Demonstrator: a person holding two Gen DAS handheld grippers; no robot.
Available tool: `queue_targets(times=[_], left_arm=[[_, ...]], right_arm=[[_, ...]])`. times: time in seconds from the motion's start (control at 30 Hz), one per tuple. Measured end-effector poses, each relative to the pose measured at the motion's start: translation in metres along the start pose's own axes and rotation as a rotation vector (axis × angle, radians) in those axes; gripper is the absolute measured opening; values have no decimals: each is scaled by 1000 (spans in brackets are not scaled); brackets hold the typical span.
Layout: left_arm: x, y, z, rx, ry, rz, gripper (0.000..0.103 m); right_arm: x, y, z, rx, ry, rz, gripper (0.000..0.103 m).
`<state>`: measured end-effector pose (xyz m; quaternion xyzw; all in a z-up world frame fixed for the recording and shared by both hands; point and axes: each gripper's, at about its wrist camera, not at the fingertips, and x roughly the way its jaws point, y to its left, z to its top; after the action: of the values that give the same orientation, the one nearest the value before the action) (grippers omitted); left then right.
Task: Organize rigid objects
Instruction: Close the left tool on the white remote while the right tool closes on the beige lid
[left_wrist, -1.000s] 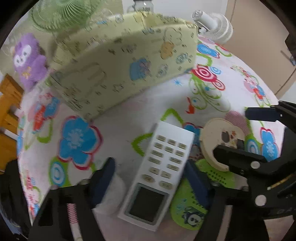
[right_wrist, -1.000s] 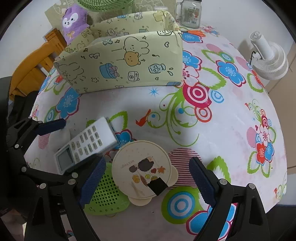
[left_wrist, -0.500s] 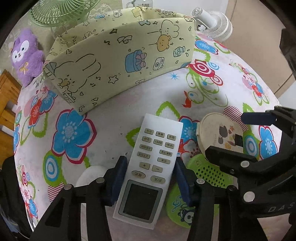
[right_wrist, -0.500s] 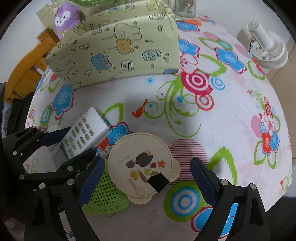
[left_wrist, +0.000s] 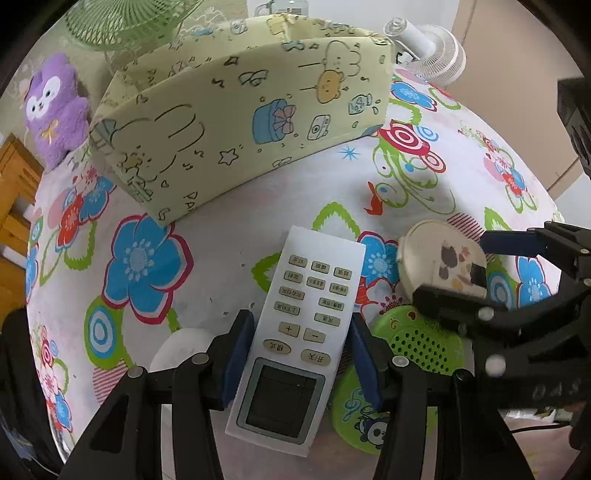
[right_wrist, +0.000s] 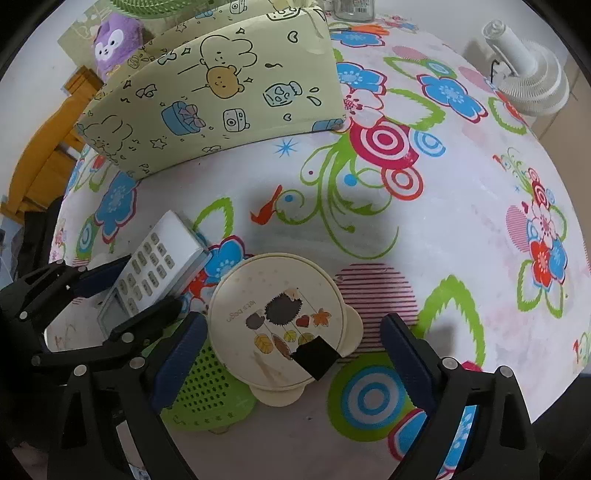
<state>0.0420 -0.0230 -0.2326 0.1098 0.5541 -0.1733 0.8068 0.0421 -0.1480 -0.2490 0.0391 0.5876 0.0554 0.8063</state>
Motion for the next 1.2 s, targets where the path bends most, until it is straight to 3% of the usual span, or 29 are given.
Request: queue_targets(times=[0.1, 0.37, 0.5, 0.7, 0.9, 1.0, 1.1, 1.2], left_arm=[[0, 1, 1, -17, 10, -1, 53], [4, -5, 5, -22, 18, 35, 54], [4, -13, 5, 9, 0, 79, 59], [5, -5, 6, -54, 12, 44, 59], [3, -11, 2, -9, 4, 70, 60], [1, -10, 0, -11, 10, 74, 59], [0, -9, 0, -16, 19, 67, 57], [1, -11, 4, -24, 33, 52, 50]], right_arm=[[1, -6, 3, -11, -8, -59, 94], [1, -7, 4, 12, -15, -61, 93], [2, -8, 4, -4, -6, -54, 94], [2, -8, 6, 14, 10, -36, 98], [7, 0, 6, -13, 4, -51, 103], [8, 4, 6, -18, -1, -84, 99], [8, 10, 6, -19, -4, -154, 86], [9, 12, 8, -23, 3, -156, 84]])
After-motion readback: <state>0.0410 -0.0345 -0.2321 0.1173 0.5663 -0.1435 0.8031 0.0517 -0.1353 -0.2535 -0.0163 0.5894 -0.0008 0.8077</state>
